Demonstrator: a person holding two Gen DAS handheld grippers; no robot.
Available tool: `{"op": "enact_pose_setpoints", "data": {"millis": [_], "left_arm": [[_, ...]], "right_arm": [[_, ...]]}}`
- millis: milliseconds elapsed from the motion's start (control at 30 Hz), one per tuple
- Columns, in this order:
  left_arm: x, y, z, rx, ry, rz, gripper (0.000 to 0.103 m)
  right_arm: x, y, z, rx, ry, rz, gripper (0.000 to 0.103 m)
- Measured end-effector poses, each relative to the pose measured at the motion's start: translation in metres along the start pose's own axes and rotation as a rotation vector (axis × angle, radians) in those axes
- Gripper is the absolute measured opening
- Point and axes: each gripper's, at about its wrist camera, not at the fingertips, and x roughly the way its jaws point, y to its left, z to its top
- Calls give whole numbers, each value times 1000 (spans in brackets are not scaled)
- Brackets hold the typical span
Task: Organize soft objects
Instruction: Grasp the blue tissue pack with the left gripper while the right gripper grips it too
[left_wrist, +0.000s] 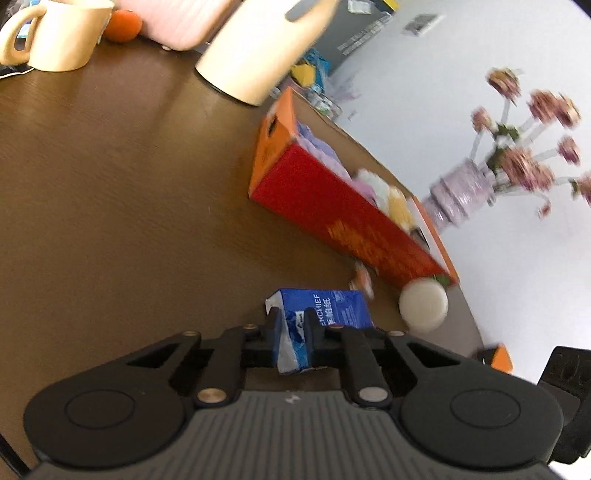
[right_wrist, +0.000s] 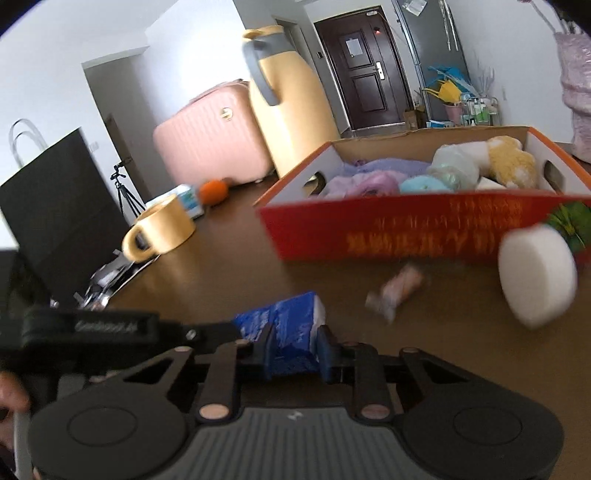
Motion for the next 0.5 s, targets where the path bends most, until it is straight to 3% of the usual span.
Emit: {"op": "enact_pose_setpoints", "data": {"millis": [267, 400, 500], "left_arm": [[-50, -21, -56, 108, 73, -45, 14], [-59, -27, -70, 142, 78, -35, 17], [-65, -29, -71, 151, 60, -29, 33]], "right_arm": [[-75, 11, -73, 134, 32, 59, 24], [-97, 8, -82, 171, -7, 60, 25], [-105, 8, -78, 155, -51, 33, 26]]}}
